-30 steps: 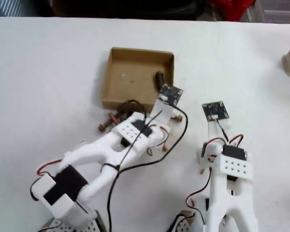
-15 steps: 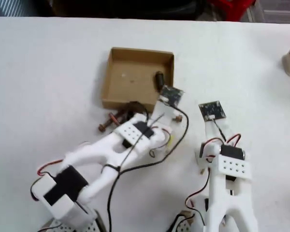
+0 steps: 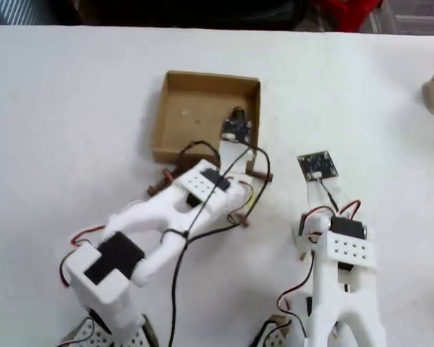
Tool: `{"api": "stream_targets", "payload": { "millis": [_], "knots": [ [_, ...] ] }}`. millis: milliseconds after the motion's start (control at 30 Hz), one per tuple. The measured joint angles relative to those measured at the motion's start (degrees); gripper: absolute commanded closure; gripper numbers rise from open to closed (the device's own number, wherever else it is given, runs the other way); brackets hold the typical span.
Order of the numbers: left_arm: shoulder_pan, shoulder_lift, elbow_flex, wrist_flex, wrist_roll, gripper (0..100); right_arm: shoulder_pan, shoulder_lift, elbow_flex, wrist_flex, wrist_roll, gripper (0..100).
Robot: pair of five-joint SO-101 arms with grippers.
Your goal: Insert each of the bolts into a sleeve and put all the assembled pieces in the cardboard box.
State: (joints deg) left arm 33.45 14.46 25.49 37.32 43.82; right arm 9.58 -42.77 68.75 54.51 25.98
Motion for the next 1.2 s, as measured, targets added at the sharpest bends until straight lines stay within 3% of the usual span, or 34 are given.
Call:
{"api": "stream_targets", "payload": {
  "millis": [100, 233, 300, 833, 933, 1067, 1200],
  "knots": [
    [0.0, 0.4, -1.0, 1.0, 0.0, 84, 0.0, 0.0, 0.0, 0.0, 0.0, 98.1],
    [0.2, 0.4, -1.0, 1.0, 0.0, 99, 0.0, 0.0, 0.0, 0.0, 0.0, 98.1],
    [0.4, 0.4, -1.0, 1.0, -0.7, 95, 0.0, 0.0, 0.0, 0.0, 0.0, 98.1],
    [2.3, -1.1, -0.1, 5.6, -20.4, 97, 0.0, 0.0, 0.0, 0.0, 0.0, 98.1],
    [2.5, -2.7, 1.4, 5.7, -23.9, 90, 0.0, 0.0, 0.0, 0.0, 0.0, 98.1],
    [2.5, -3.3, 1.8, 5.7, -24.3, 78, 0.0, 0.0, 0.0, 0.0, 0.0, 98.1],
    [2.1, -3.8, 1.8, 6.2, -20.4, 80, 0.0, 0.0, 0.0, 0.0, 0.0, 98.1]
  ]
}}
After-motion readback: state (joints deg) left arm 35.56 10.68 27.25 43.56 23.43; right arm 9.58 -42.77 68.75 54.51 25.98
